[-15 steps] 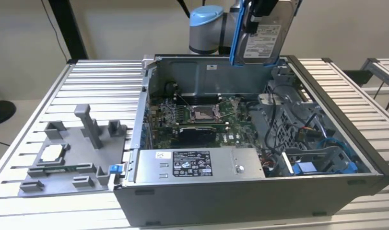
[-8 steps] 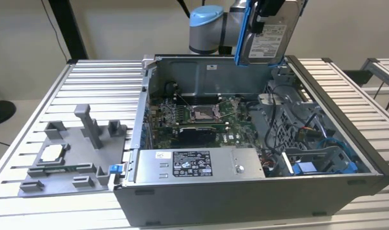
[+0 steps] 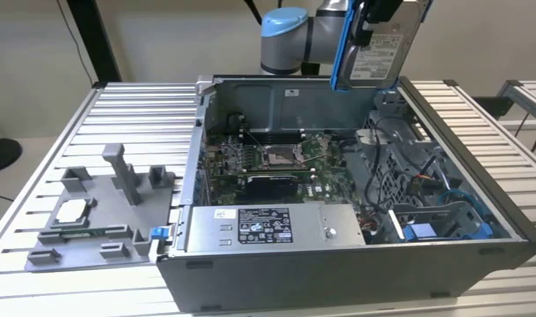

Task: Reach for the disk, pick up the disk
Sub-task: 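Pick up the disk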

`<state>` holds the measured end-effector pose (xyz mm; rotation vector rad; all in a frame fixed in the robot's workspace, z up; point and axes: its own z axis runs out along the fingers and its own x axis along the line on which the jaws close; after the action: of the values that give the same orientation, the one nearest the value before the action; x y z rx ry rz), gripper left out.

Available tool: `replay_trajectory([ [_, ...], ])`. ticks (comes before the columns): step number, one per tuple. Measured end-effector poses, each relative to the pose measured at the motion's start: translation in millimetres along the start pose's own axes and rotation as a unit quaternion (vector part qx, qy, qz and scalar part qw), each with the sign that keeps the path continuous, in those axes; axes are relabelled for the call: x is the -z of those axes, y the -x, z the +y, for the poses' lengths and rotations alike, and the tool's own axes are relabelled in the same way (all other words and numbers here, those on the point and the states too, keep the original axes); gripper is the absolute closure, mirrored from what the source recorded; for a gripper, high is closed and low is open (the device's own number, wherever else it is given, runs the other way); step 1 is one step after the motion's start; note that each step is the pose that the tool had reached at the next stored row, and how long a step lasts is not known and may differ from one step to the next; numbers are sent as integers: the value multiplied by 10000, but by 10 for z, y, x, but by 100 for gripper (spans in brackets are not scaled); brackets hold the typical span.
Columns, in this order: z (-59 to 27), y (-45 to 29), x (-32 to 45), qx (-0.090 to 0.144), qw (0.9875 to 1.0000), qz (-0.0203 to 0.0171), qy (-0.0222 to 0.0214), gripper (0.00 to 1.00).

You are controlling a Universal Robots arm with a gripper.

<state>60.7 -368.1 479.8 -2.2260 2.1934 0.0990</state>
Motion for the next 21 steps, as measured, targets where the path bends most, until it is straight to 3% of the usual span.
replay_trajectory([
  [14,-192,-3,6,0,10000,0,0,100],
  [21,-232,-3,8,0,10000,0,0,100],
])
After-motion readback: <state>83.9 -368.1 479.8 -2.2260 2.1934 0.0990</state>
